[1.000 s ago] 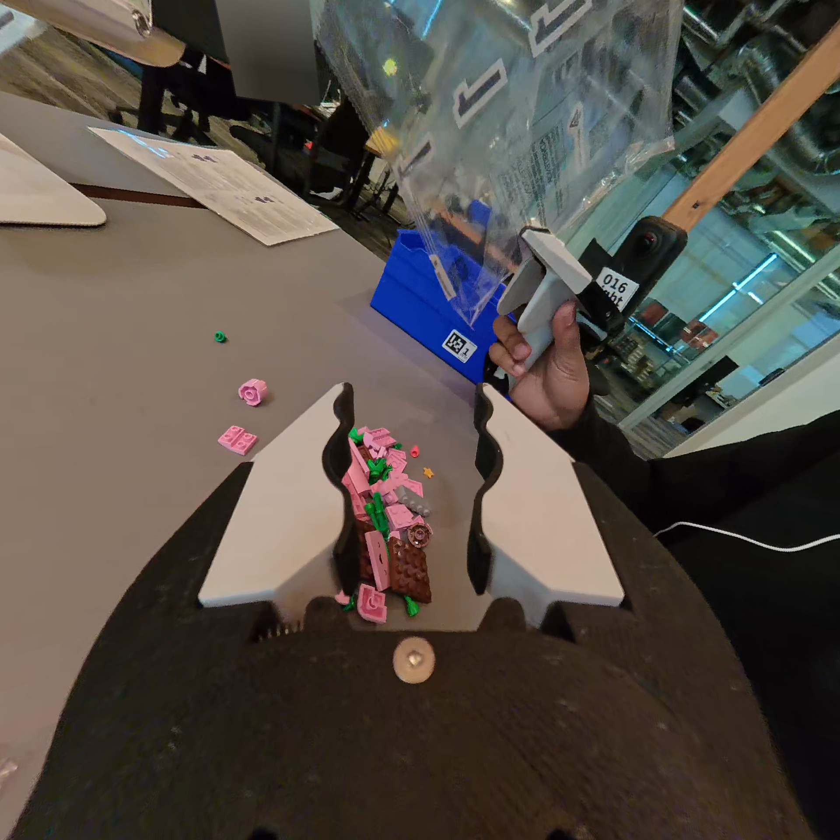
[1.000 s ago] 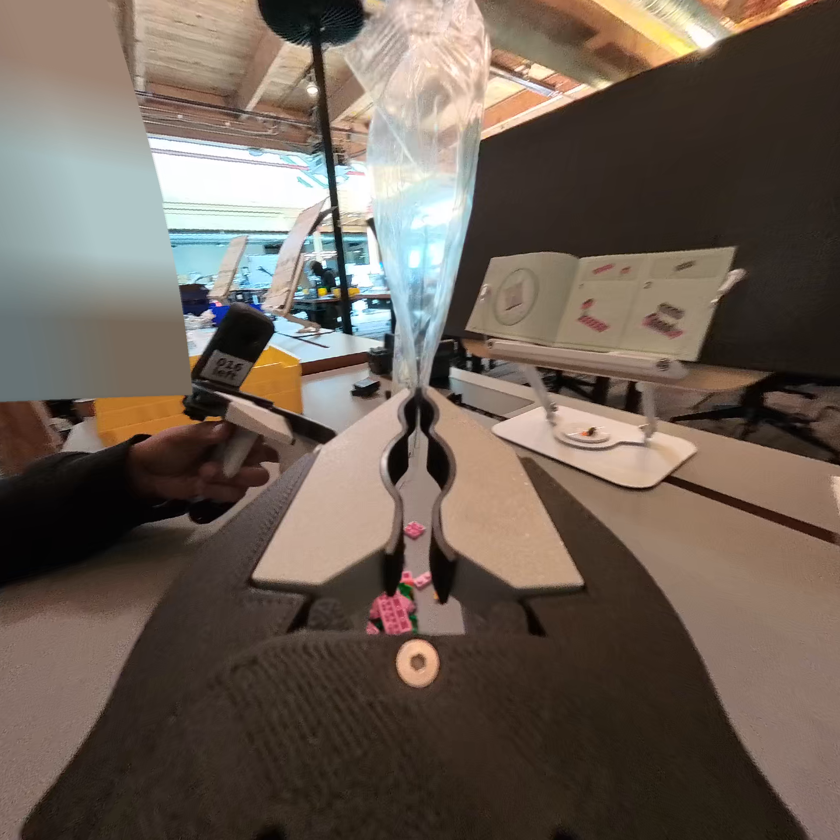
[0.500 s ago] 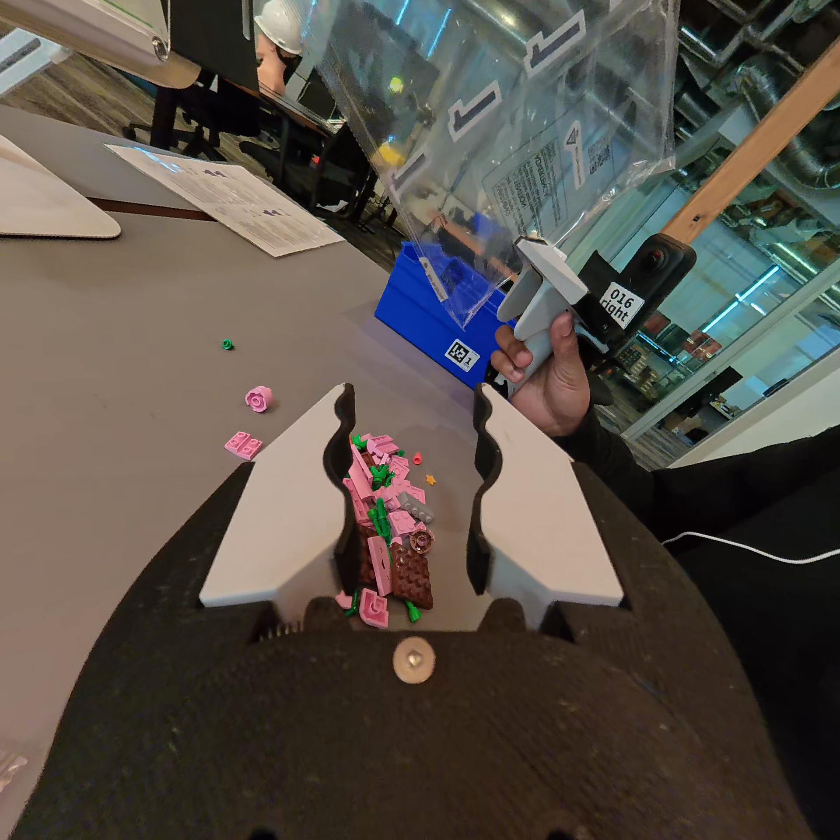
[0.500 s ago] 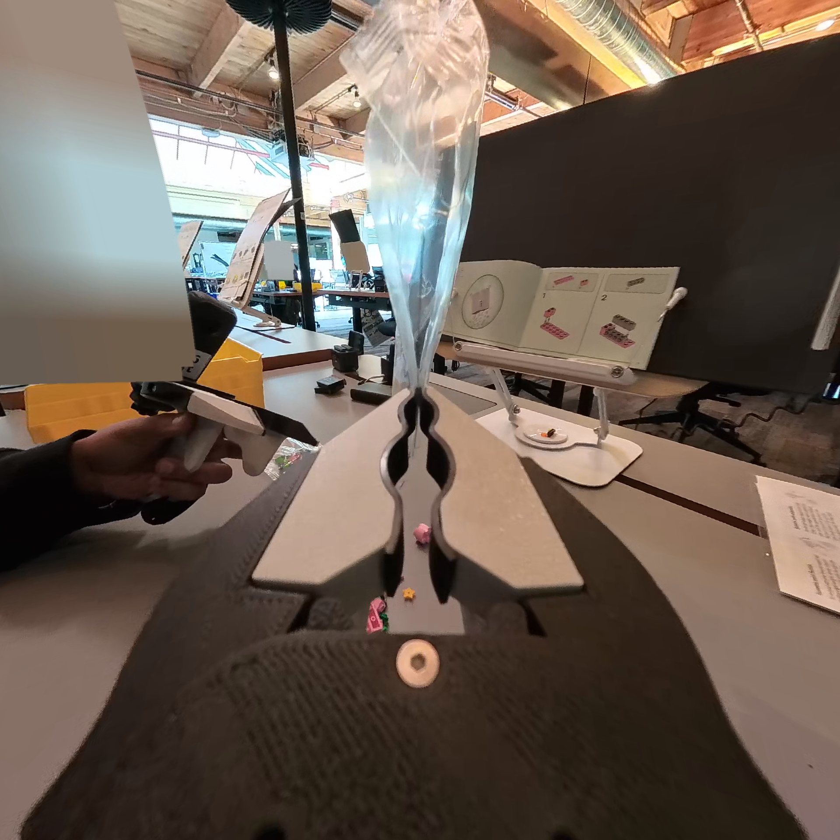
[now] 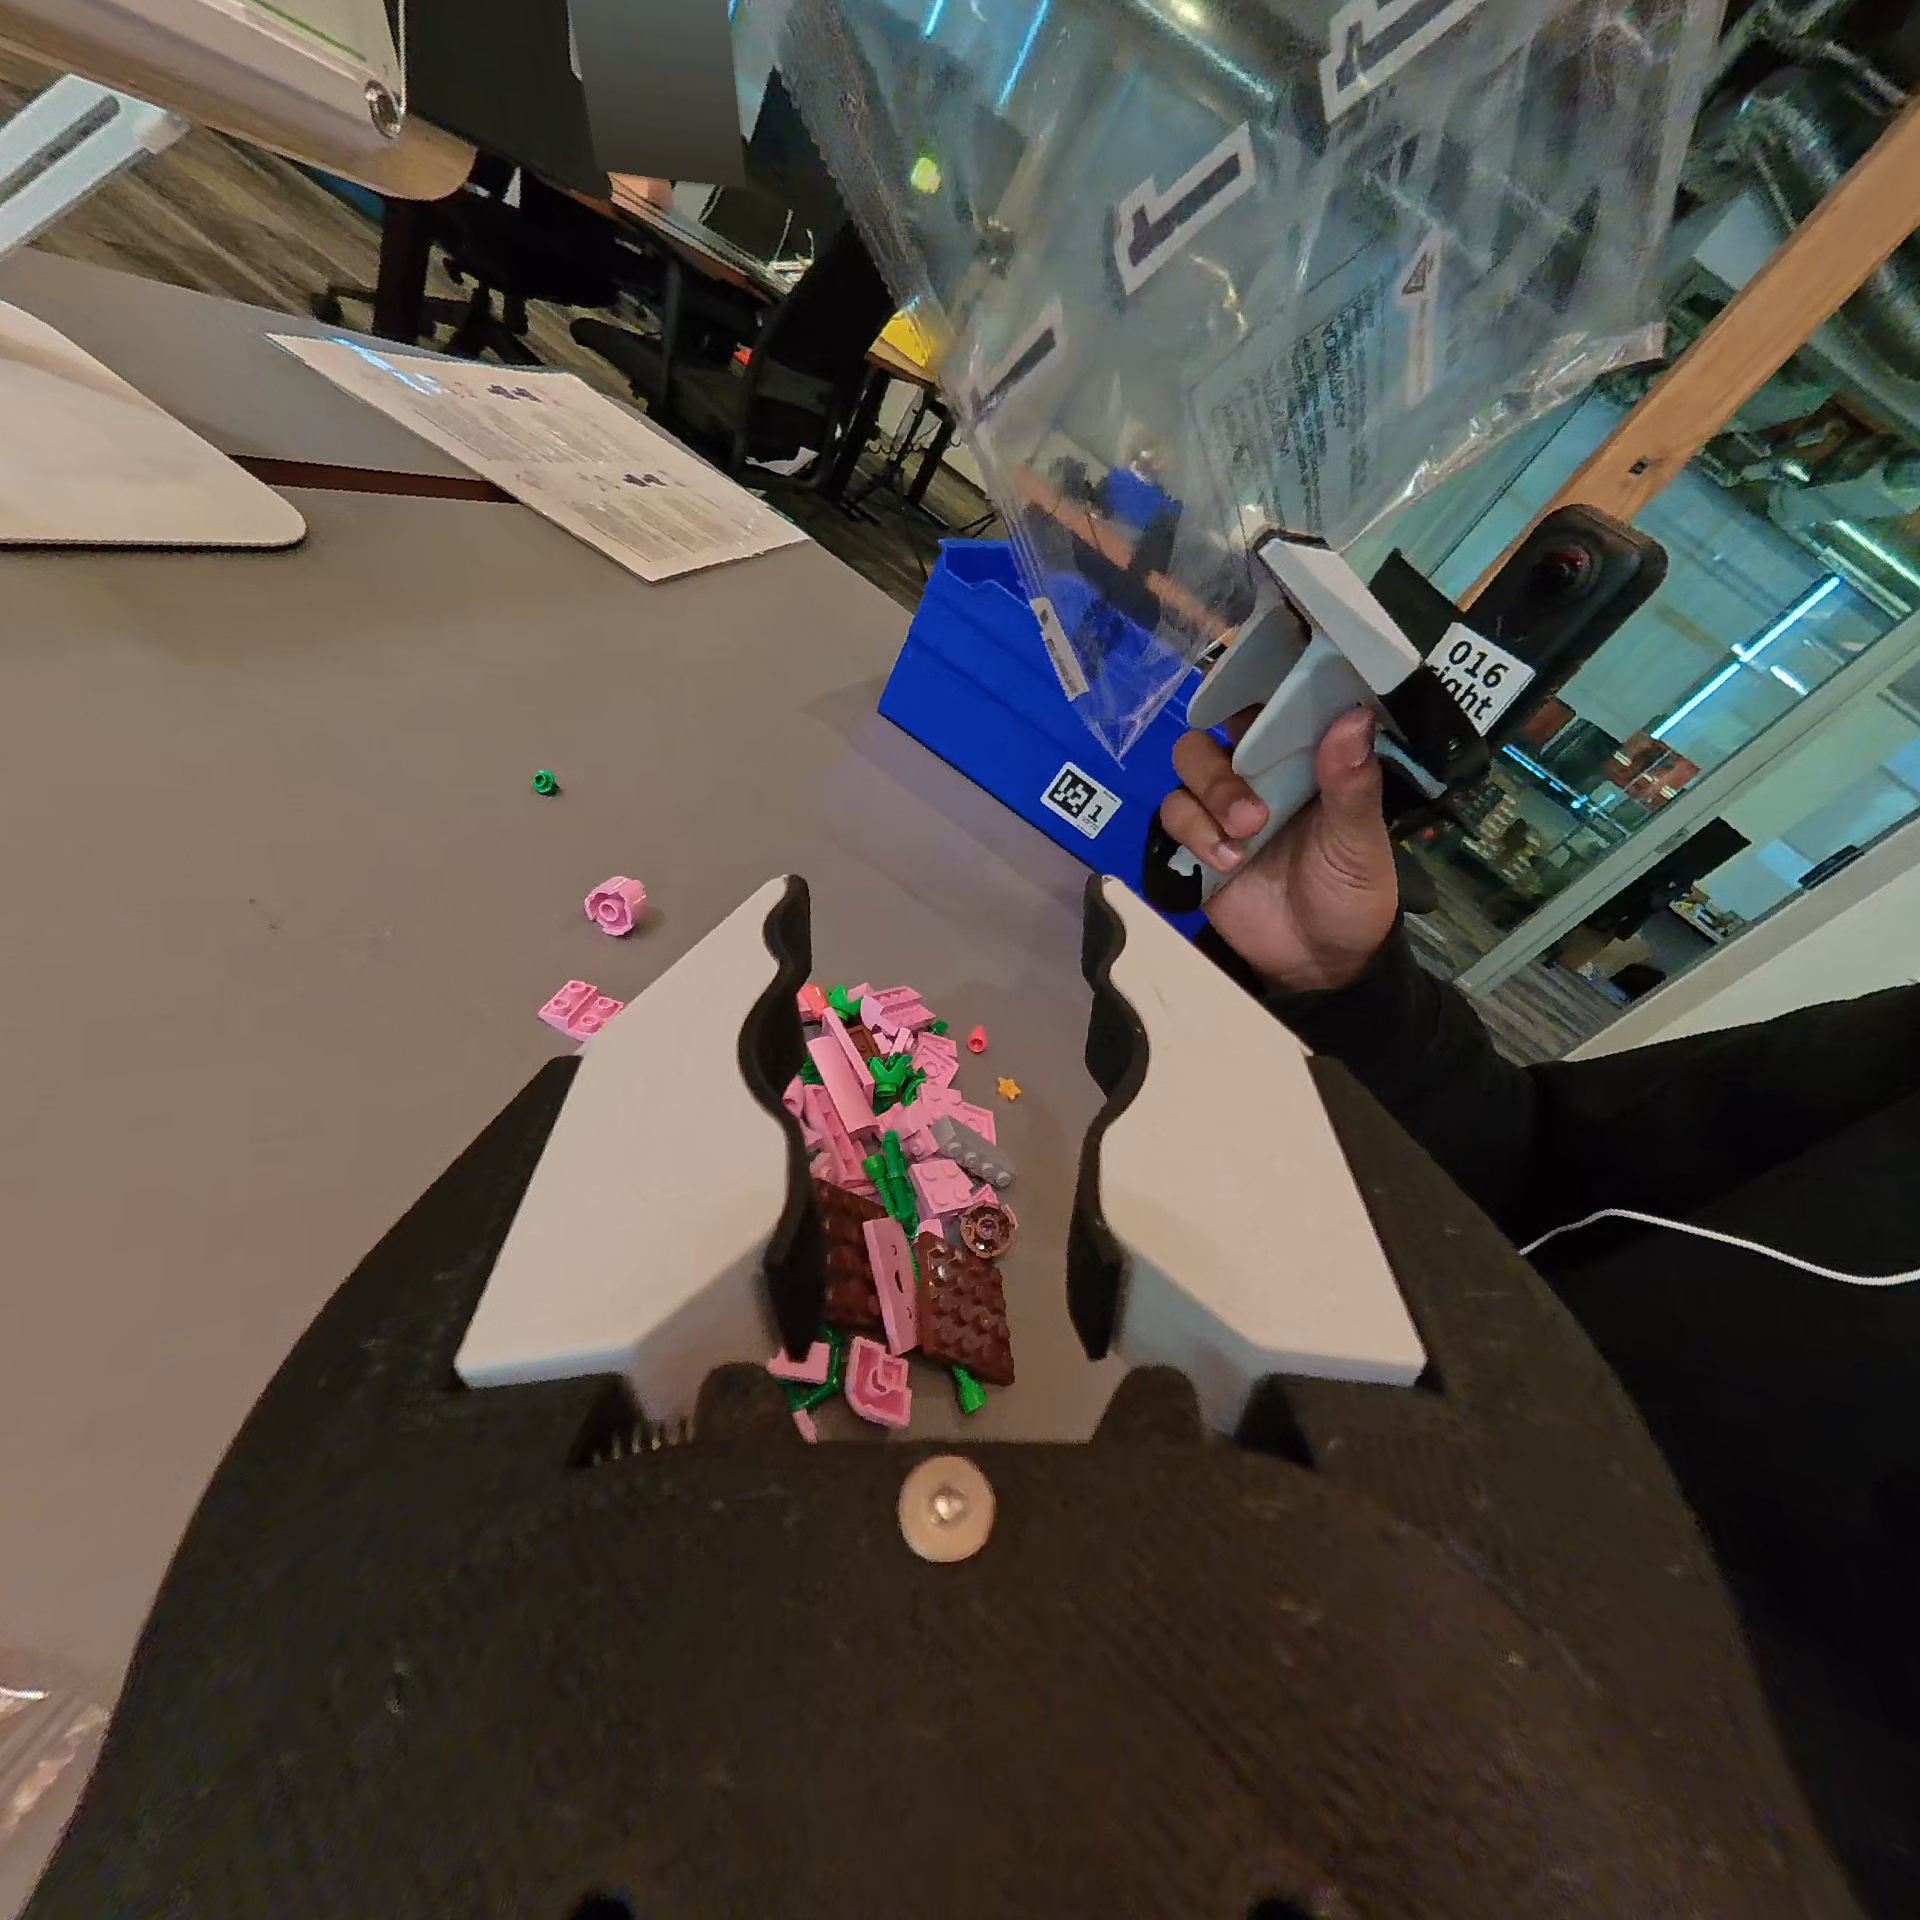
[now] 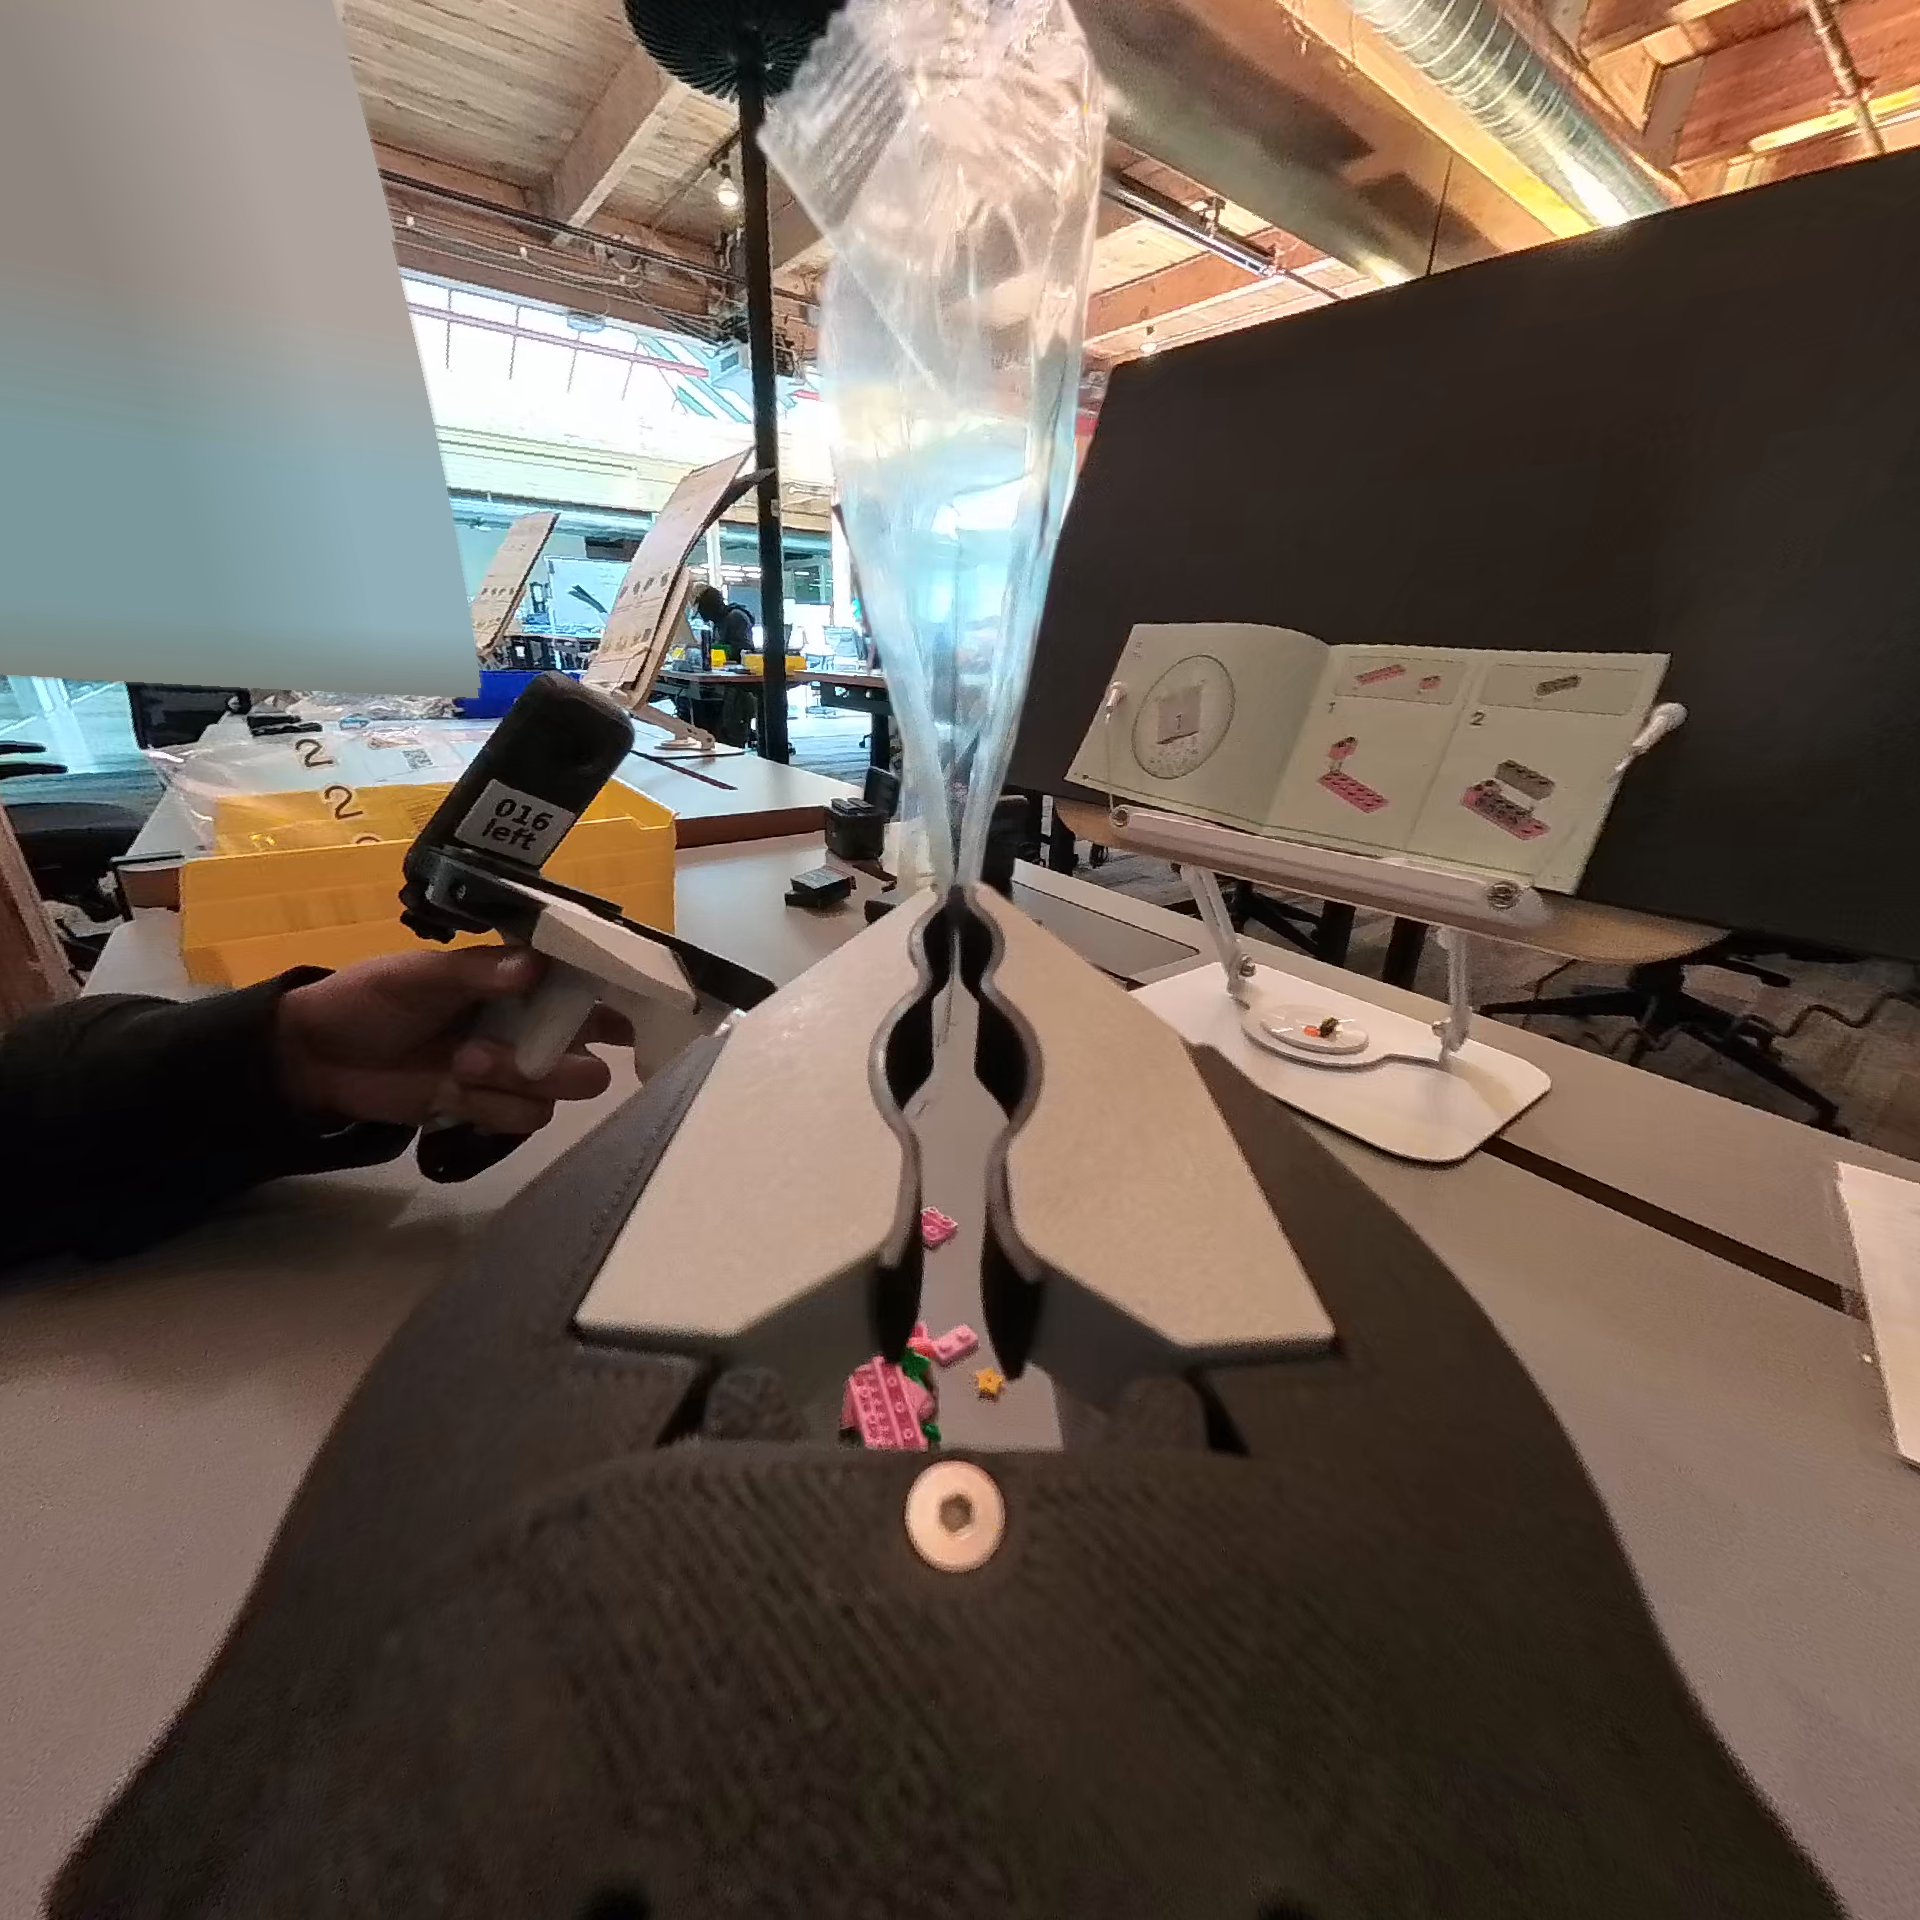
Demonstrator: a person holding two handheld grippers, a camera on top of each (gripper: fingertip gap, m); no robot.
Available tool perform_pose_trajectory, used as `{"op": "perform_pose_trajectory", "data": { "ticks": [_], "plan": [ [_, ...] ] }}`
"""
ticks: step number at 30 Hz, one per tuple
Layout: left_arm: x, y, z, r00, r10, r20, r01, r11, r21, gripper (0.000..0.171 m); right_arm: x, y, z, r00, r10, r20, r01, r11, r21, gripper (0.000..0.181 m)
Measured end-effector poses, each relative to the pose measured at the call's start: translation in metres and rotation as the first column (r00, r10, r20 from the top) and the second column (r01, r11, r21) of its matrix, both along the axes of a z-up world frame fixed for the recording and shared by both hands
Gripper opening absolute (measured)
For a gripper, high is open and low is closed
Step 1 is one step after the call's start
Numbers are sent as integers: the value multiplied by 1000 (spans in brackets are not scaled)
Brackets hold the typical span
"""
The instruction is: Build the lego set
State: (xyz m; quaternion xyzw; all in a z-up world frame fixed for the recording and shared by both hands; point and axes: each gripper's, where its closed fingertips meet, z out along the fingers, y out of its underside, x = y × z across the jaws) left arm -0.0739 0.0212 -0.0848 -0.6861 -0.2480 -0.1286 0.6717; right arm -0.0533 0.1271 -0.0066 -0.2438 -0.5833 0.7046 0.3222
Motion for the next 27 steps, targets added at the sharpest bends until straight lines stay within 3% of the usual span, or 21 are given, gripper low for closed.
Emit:
{"op": "perform_pose_trajectory", "data": {
  "ticks": [7,9,14,15,17,20,24,27],
  "plan": [
    [2,0,2,1000,1,-25,-1,1000,-3,51,0,-17,-14,999,32,2,-32,997,70,0],
    [3,0,4,1000,-3,-31,3,1000,6,53,6,-29,-17,996,94,-6,-93,992,84,0],
    [26,7,22,993,-116,-36,119,987,111,84,23,-56,-16,950,309,48,-306,950,-63,0],
    [31,9,24,989,-142,-42,146,982,120,82,23,-60,-18,943,327,62,-321,943,-88,0],
    [39,8,35,981,-151,-126,168,975,142,46,23,-66,-25,931,353,94,-343,934,-100,0],
    [31,-10,55,956,11,-294,50,979,200,0,25,-76,-36,905,400,144,-388,916,-102,2],
    [25,-39,80,959,108,-262,-26,954,298,0,27,-79,-35,900,412,145,-400,911,-103,6],
    [20,-83,100,933,243,-265,-162,942,293,0,26,-73,-33,904,402,142,-388,914,-115,10]
  ]
}}
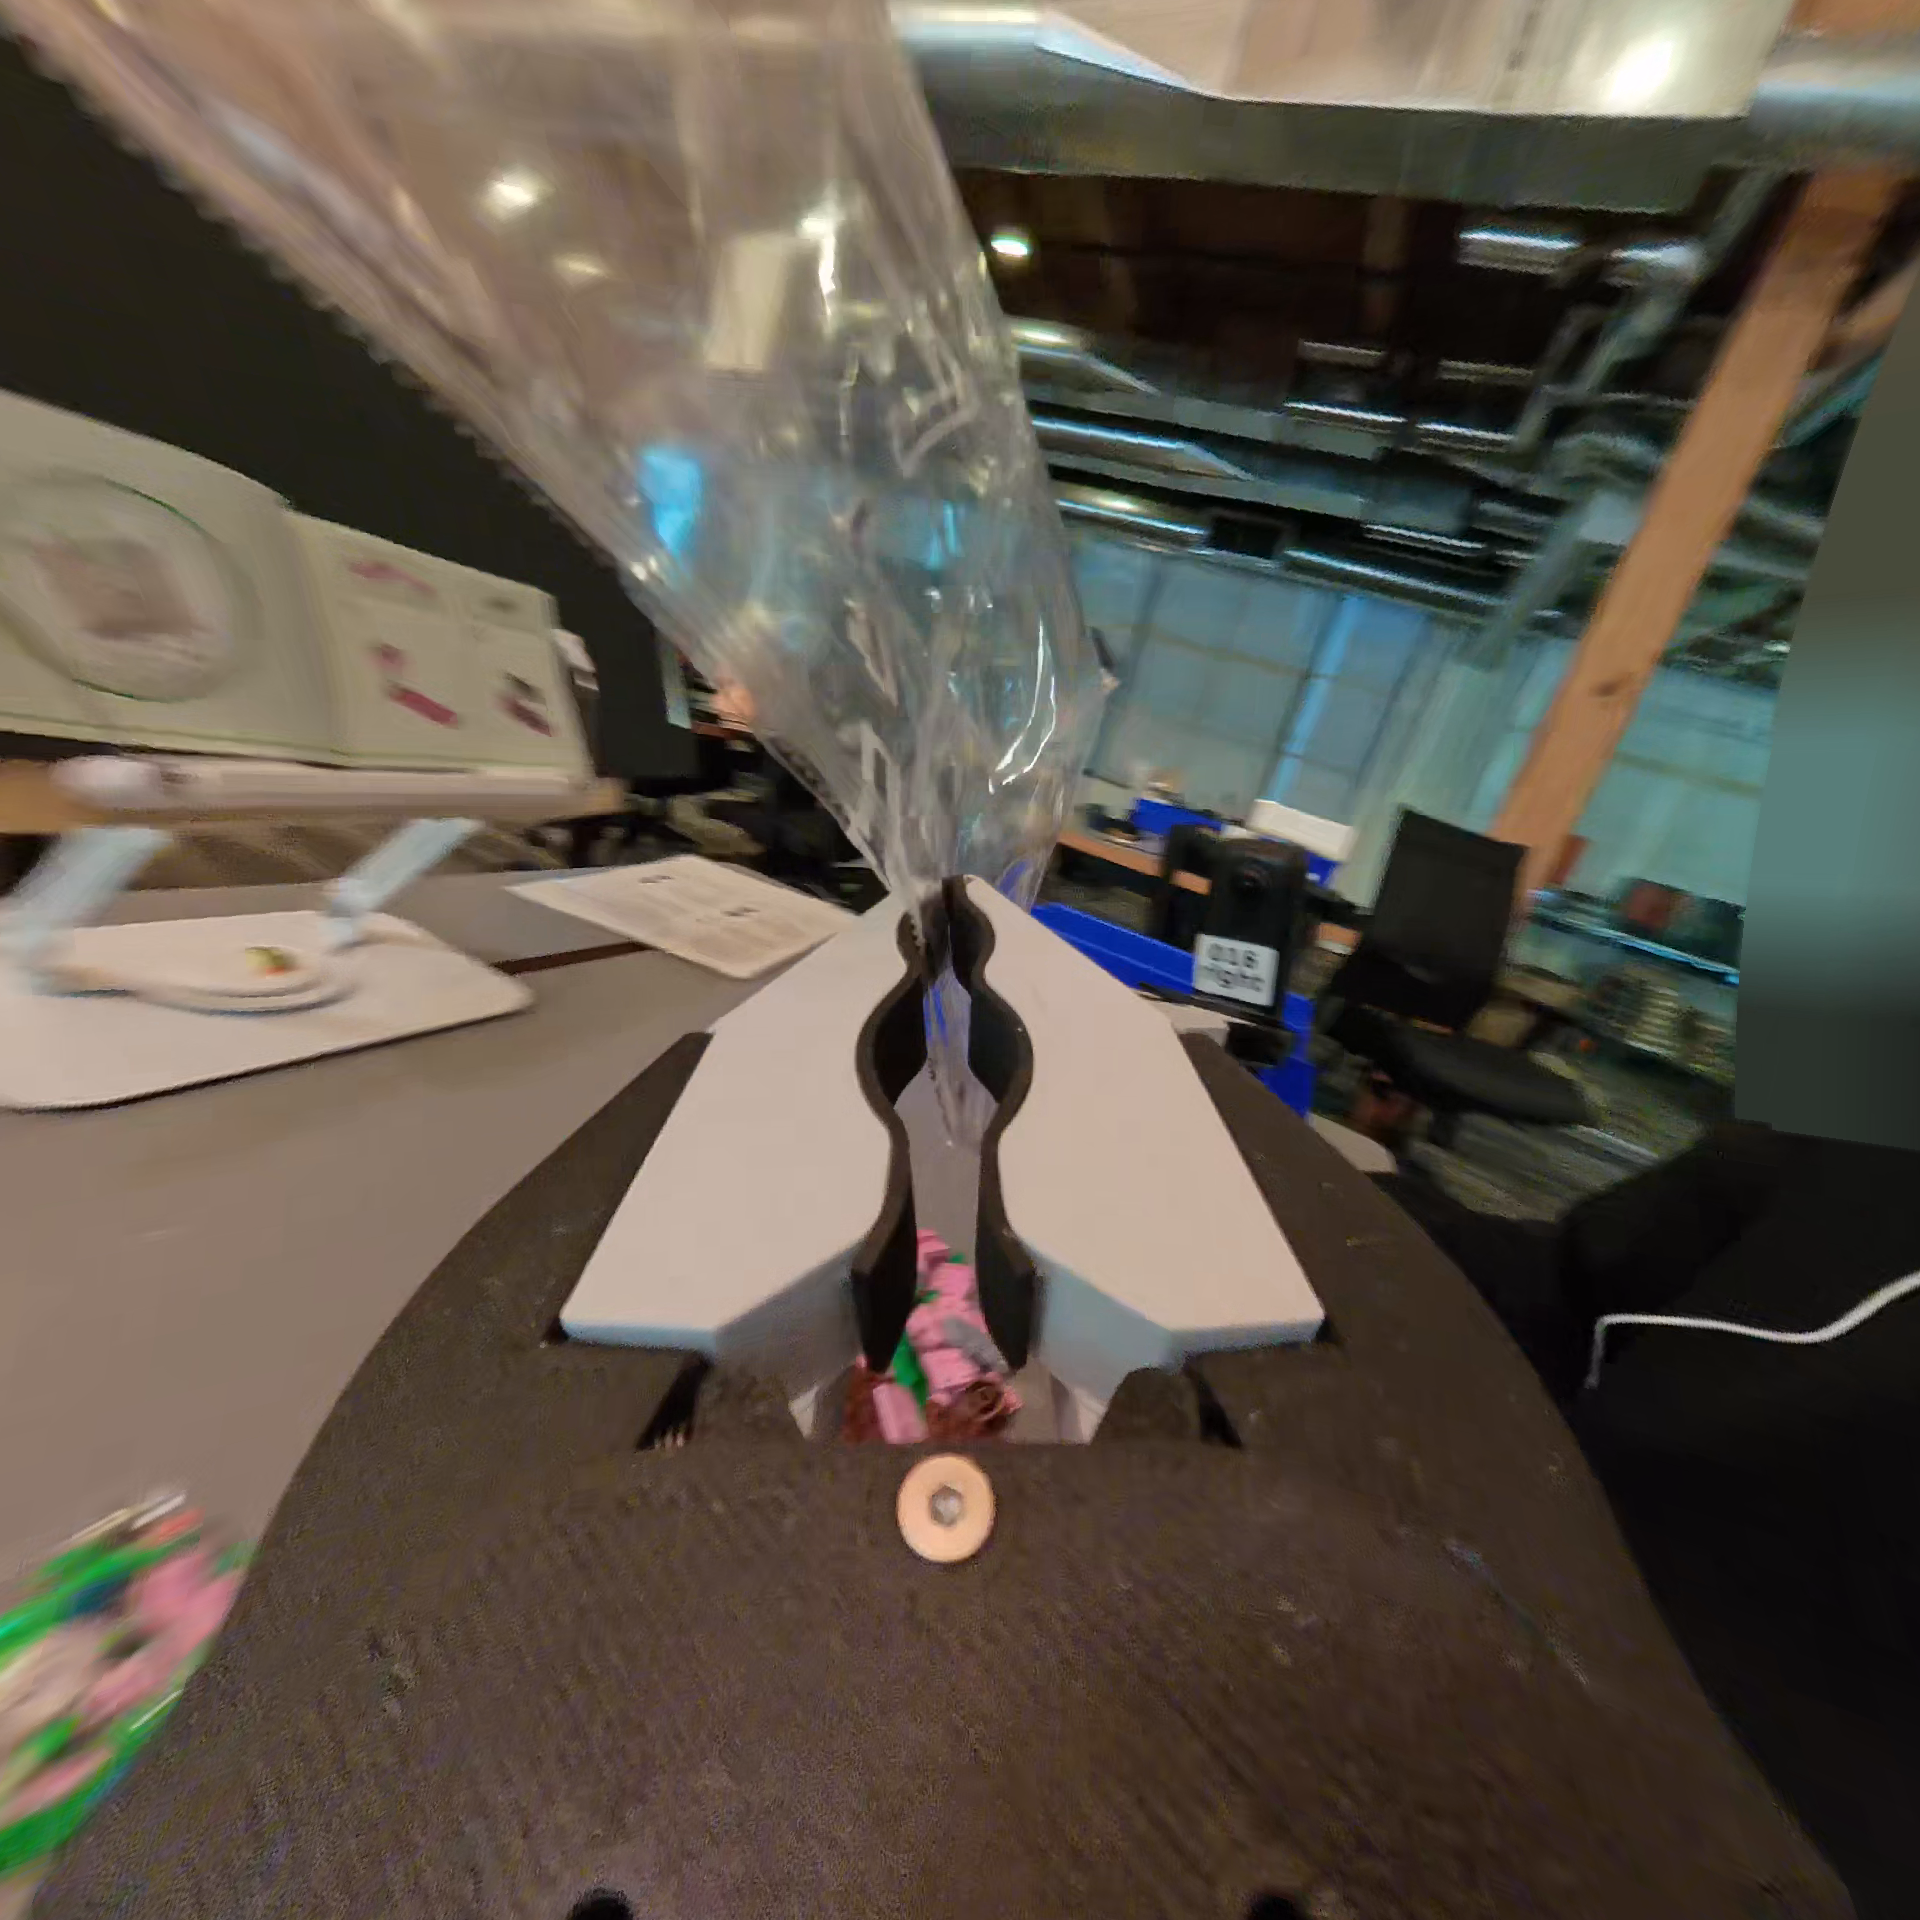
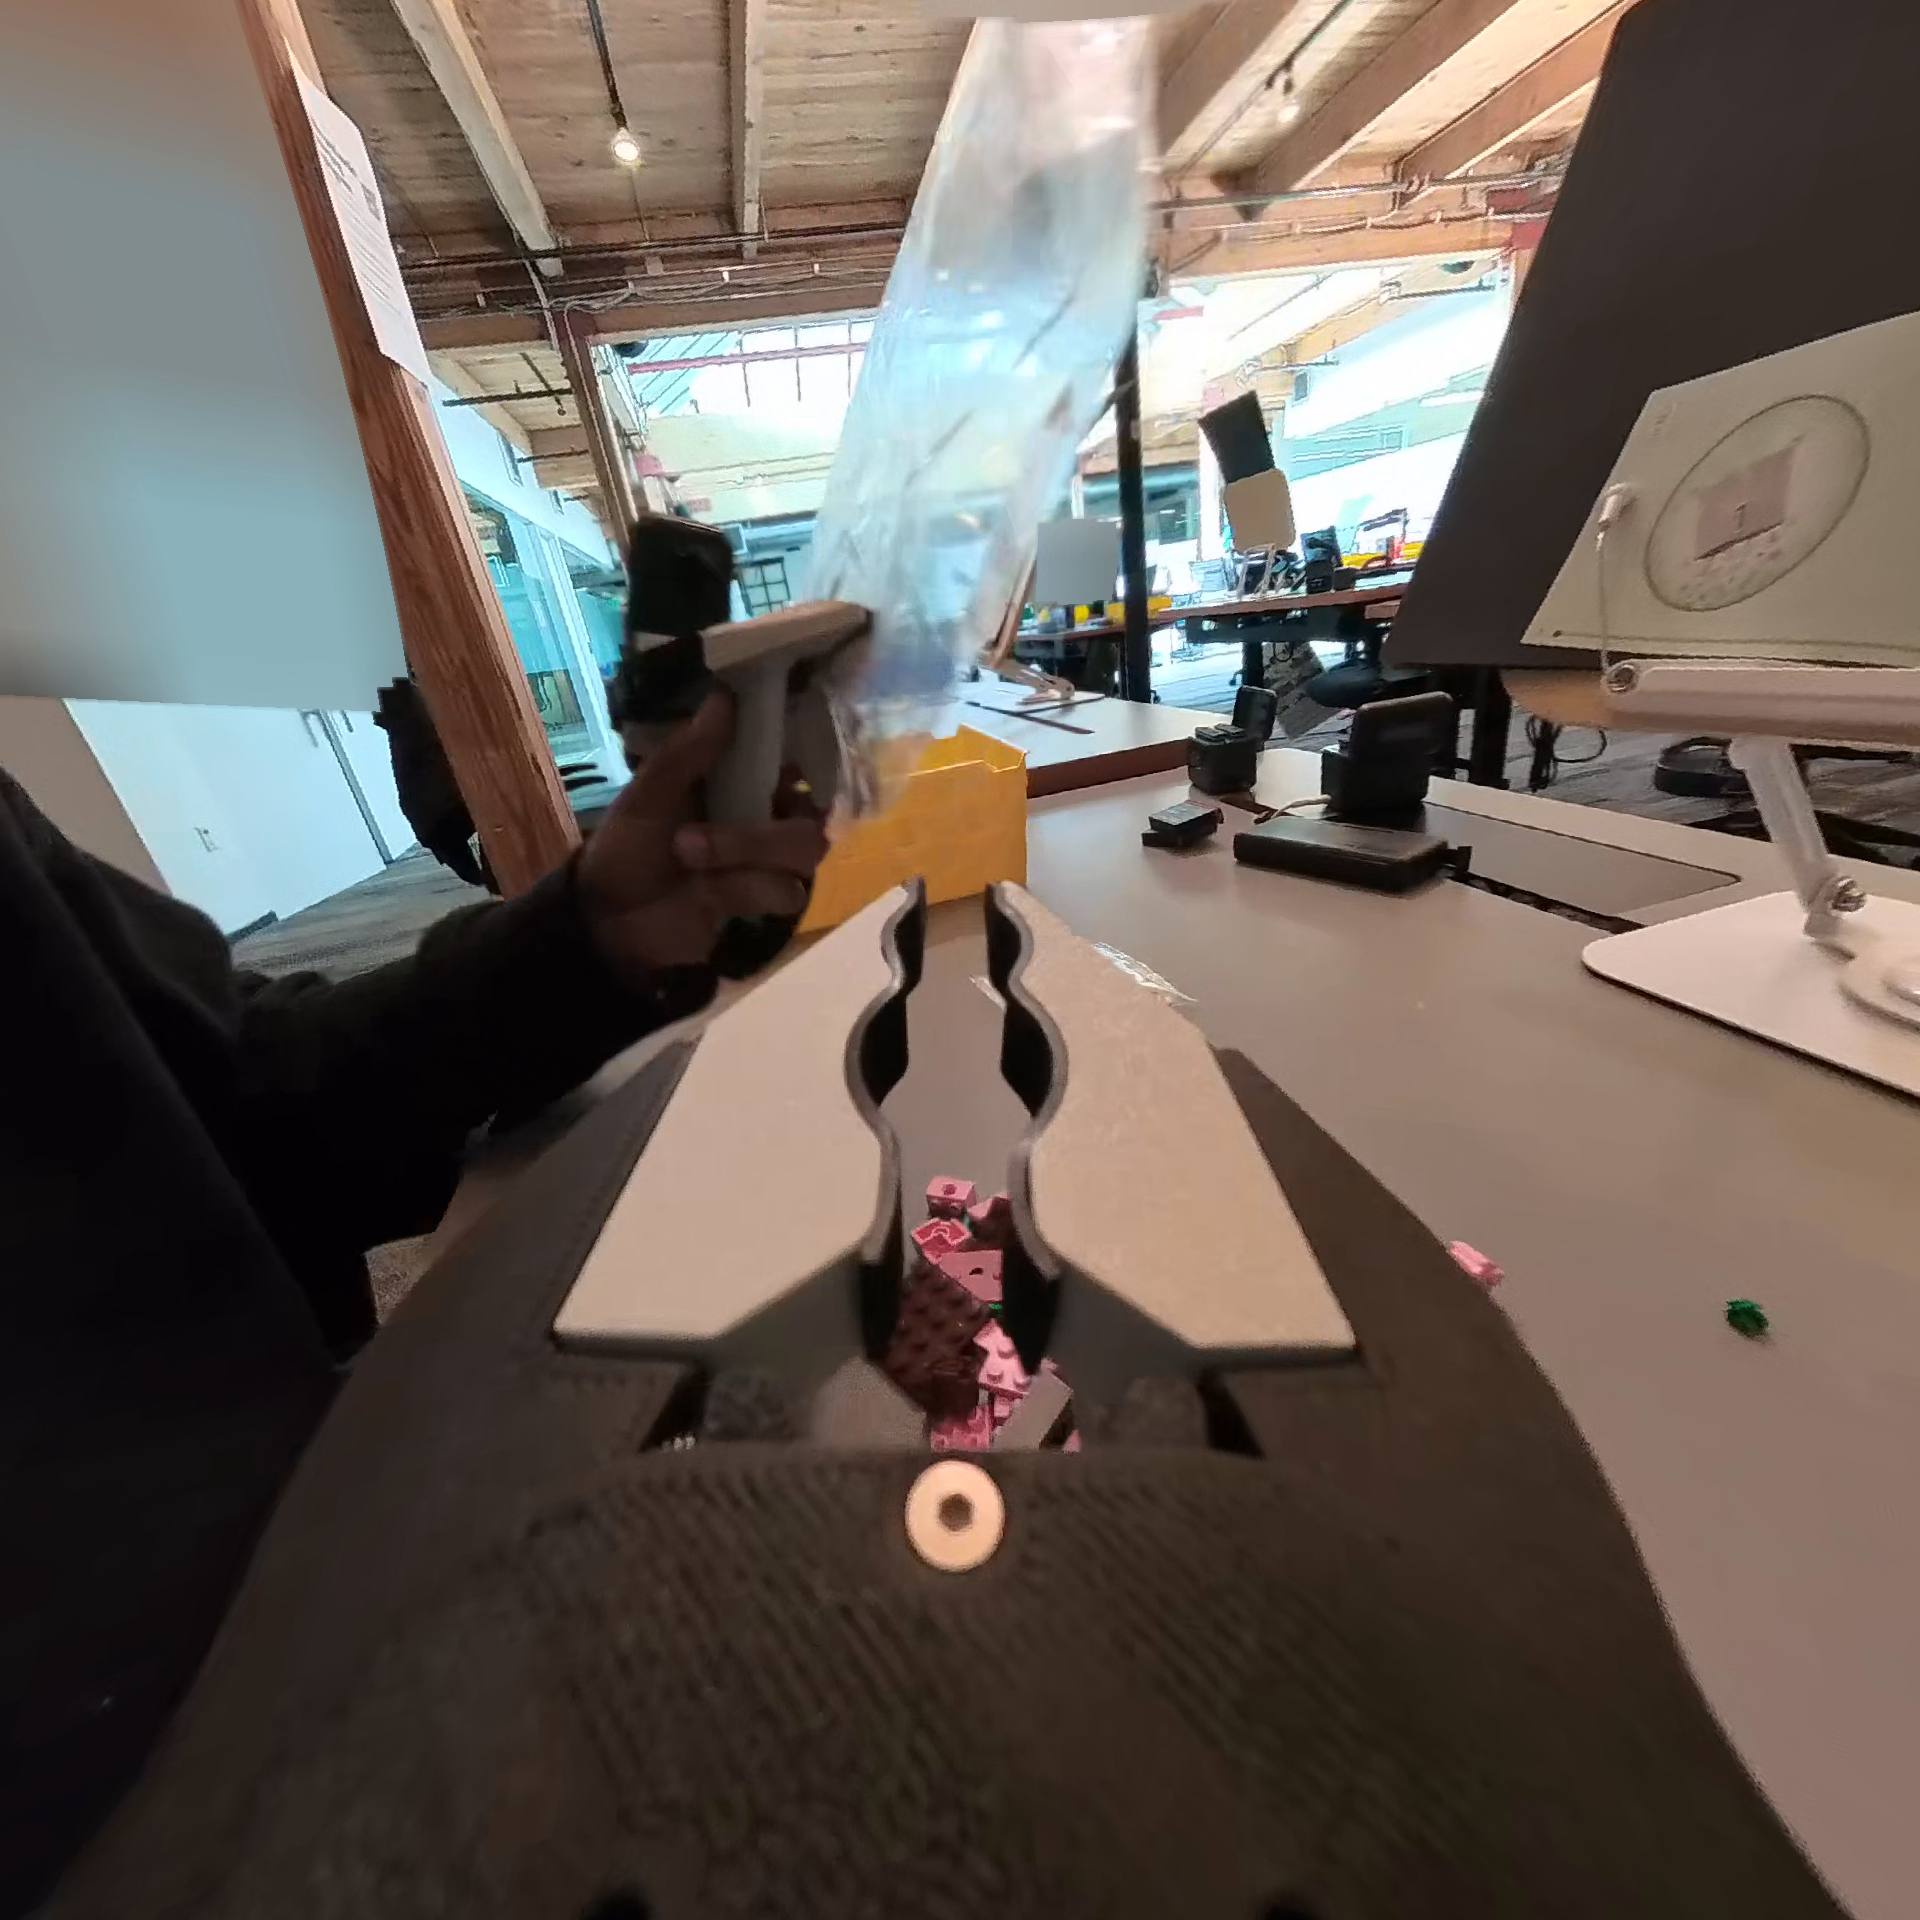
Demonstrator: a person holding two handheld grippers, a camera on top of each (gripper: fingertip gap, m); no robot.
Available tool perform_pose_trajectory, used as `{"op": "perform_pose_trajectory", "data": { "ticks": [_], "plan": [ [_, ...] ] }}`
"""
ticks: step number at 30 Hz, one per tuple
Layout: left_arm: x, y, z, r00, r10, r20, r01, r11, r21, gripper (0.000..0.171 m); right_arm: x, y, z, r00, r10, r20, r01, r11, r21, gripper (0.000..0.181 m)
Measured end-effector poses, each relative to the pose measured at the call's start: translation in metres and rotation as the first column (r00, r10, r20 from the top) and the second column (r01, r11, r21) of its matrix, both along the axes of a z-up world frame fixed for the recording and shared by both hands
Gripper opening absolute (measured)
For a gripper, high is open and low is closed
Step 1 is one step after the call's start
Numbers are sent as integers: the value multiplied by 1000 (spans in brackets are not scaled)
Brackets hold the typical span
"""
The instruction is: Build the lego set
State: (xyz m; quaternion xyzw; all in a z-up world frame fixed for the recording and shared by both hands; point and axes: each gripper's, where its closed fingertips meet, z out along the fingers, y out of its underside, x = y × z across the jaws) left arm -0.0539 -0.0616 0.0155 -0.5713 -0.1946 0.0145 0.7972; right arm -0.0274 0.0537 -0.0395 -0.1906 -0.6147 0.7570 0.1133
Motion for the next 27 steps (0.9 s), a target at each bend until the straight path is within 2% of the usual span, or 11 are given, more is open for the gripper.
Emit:
{"op": "perform_pose_trajectory", "data": {
  "ticks": [2,4,7,8,10,13,15,20,21,24,27],
  "plan": [
    [-4,-50,20,987,158,-9,-158,986,-50,0,-2,4,0,1000,1,27,-1,1000,-27,13],
    [-9,-112,37,937,347,-31,-347,921,-176,0,-3,6,0,998,18,64,-14,998,-63,15],
    [-14,-211,45,815,575,-77,-534,692,-485,0,-4,8,0,992,52,119,-38,992,-118,16],
    [-12,-238,42,788,609,-86,-534,608,-587,0,-4,8,0,989,65,132,-47,990,-134,16],
    [-1,-282,27,773,632,-50,-432,467,-772,0,-5,7,-2,986,80,149,-59,988,-143,17],
    [6,-338,14,702,712,-29,-325,283,-902,0,-9,7,-10,986,59,156,-43,994,-103,17],
    [9,-368,0,664,747,-15,-232,188,-954,0,-10,9,-11,987,46,152,-33,995,-89,17],
    [19,-422,-46,620,784,21,24,8,-1000,0,-10,16,-10,991,19,135,-8,997,-83,15],
    [18,-432,-50,596,803,-4,34,-30,-999,2,-11,19,-11,992,2,130,8,997,-73,15],
    [13,-450,-46,537,837,-102,22,-135,-991,46,-13,29,-11,993,-52,109,58,997,-49,15],
    [-6,-438,-9,472,846,-247,-190,-176,-966,63,-15,37,-11,991,-97,92,100,995,-29,14]
  ]
}}
